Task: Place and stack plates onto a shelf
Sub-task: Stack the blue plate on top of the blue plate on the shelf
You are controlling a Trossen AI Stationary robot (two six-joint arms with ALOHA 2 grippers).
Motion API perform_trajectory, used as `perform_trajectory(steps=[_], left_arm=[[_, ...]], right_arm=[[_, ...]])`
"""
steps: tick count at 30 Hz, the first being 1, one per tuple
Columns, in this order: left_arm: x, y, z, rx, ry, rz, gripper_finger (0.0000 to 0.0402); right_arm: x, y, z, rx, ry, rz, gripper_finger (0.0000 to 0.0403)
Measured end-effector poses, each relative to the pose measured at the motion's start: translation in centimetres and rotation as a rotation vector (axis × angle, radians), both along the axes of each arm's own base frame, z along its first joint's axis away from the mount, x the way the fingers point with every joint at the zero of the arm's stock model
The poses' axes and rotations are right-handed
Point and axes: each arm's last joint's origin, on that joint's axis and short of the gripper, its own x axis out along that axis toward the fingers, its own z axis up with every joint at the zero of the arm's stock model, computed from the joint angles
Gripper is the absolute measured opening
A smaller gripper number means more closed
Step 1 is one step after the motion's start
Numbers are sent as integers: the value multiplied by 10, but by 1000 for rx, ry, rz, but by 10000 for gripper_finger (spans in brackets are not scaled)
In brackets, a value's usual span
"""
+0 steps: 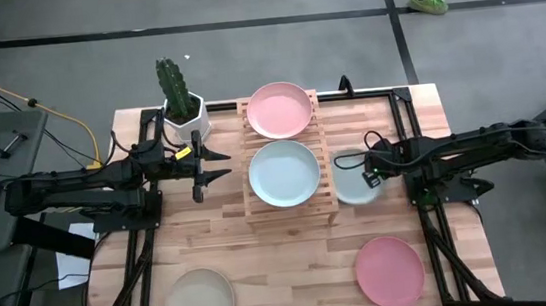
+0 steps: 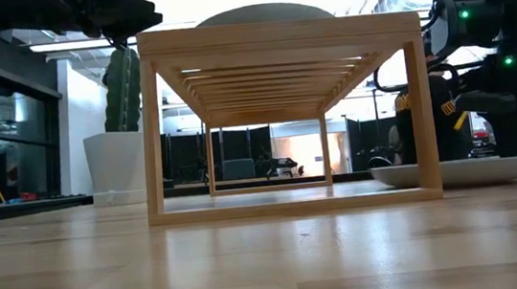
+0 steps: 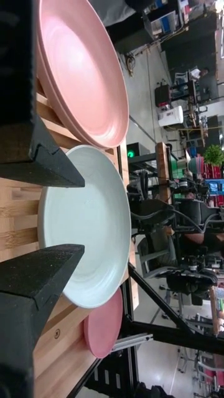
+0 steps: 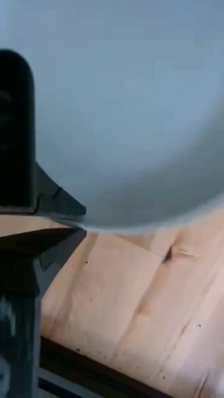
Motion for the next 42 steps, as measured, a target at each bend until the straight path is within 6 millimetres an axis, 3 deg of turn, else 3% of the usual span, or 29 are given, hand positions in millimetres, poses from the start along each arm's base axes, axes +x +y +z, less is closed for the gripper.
perform_trajectory(steps=[11, 18, 27, 35, 42], left_arm=[[0, 0, 0, -3, 0, 0, 149], [0, 0, 0, -2, 0, 0, 149], [0, 0, 0, -2, 0, 0, 149], [0, 0, 0, -2, 0, 0, 149], [0, 0, 0, -2, 0, 0, 149]], right_arm=[[-3, 1, 8, 17, -72, -33, 0], [-5, 0, 43, -48, -174, -58, 0], [-13, -4, 89, -195, -152, -121, 0], [-15, -6, 113, -317, -165, -147, 0], [-16, -7, 122, -365, -178, -159, 0]])
